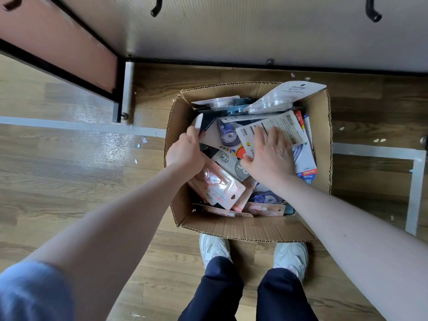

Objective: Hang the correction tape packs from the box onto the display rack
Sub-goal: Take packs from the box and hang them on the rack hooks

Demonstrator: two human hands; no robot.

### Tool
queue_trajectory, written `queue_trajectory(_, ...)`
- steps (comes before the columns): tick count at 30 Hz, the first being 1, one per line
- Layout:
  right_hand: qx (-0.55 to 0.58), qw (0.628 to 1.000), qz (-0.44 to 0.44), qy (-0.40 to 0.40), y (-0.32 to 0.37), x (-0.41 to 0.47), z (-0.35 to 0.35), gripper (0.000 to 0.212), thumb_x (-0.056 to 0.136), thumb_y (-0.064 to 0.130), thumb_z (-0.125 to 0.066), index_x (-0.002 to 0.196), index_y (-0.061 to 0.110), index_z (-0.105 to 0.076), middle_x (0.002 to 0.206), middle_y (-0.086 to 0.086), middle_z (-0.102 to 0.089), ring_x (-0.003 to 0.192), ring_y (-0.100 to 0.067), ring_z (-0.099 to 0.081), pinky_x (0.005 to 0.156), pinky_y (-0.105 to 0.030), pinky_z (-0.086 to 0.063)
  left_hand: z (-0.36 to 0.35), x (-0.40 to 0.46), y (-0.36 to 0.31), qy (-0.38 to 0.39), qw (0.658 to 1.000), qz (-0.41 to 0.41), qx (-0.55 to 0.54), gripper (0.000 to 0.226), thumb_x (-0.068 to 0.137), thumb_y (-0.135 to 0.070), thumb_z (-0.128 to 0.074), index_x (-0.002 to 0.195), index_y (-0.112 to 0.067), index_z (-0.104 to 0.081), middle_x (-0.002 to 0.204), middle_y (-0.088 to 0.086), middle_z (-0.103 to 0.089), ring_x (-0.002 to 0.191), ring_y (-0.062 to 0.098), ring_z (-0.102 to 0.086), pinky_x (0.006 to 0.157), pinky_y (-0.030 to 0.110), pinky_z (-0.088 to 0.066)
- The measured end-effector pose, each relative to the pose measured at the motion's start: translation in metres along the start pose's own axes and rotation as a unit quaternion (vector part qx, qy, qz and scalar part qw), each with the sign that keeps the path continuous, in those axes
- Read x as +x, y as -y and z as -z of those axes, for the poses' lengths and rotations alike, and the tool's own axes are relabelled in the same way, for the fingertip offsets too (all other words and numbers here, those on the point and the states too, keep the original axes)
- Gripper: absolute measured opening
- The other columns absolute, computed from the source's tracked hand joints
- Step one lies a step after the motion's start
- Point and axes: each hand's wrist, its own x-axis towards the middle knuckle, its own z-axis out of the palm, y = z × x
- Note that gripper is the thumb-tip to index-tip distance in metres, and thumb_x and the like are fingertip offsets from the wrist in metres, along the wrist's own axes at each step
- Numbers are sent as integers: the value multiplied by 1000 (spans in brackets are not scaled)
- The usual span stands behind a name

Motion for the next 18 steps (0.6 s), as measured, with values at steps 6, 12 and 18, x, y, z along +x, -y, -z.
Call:
queue_trajectory(6,-15,998,57,21,-2,-27,14,65,95,30,-36,149,26,0,145,-29,-23,117,-45,-44,94,-47,-40,-6,-12,24,41,998,42,-21,90,83,-6,-46,145,-38,11,92,5,-52,77,27,-51,57,32,-37)
queue_trajectory(12,-61,994,87,-16,-7,-34,15,56,90,19,-42,142,25,-23,118,-23,-43,94,-40,-53,64,-38,-38,-6,-10,15,-10,999,47,25,30,85,1,-41,112,-12,-43,100,14,-58,83,33,-52,56,33,-34)
queue_trajectory(18,-113,988,83,-58,-10,-35,16,57,76,0,-59,129,17,-46,95,-21,-56,81,-37,-57,57,-36,-38,-8,-15,23,-14,997,69,45,22,86,2,-45,106,-6,-40,102,16,-61,95,37,-58,61,35,-36)
